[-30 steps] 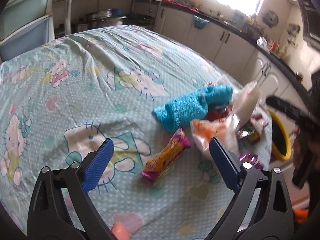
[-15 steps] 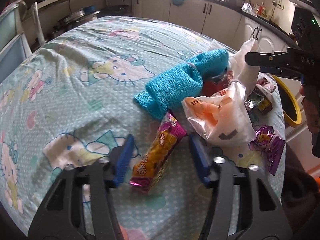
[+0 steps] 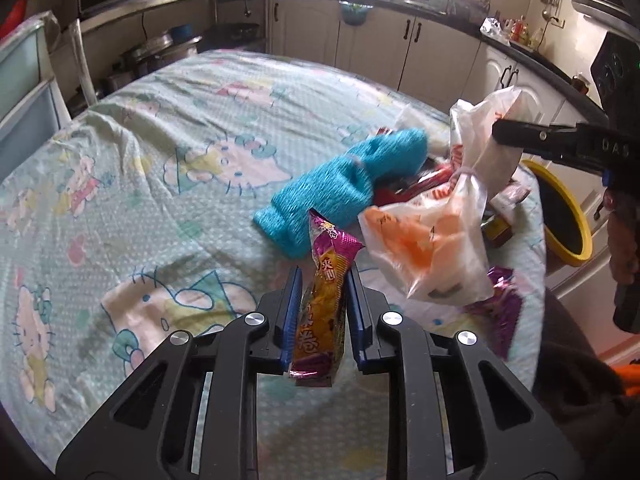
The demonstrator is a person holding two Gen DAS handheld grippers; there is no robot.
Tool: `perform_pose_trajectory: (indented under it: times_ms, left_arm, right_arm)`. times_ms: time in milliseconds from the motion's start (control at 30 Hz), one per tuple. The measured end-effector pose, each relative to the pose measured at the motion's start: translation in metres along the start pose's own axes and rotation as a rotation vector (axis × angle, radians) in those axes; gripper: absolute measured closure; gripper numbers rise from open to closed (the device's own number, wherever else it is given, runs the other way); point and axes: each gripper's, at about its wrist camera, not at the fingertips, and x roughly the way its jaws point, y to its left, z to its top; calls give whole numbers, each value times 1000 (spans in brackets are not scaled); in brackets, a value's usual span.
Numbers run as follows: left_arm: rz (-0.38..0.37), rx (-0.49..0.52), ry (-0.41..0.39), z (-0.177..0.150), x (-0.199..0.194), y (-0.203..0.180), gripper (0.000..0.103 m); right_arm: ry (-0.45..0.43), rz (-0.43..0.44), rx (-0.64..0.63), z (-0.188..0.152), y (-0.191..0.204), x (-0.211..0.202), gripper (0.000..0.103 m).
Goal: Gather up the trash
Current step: 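Grasp the white plastic bag with the right tool while the left tool grasps a snack wrapper, then carry both items over the yellow bin and open both tools to drop them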
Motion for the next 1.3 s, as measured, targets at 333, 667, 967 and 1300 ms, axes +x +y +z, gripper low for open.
perform_pose_trajectory:
  times_ms: [333, 667, 967, 1300]
  left_arm:
    - [-26, 71, -83, 29, -26, -42, 88]
    - [-63, 118, -118, 49, -24, -76, 89]
    - [-112, 161, -145, 66, -20, -108, 89]
    - [-160, 204, -162, 82, -14, -142, 89]
  right_arm:
    - [-107, -58, -13, 2, -15, -51, 78]
    - [-194, -128, 7, 4, -43, -98, 79]
    - [-248, -190, 31, -2, -68, -131, 79]
    - [-296, -254, 64, -9, -92, -160, 79]
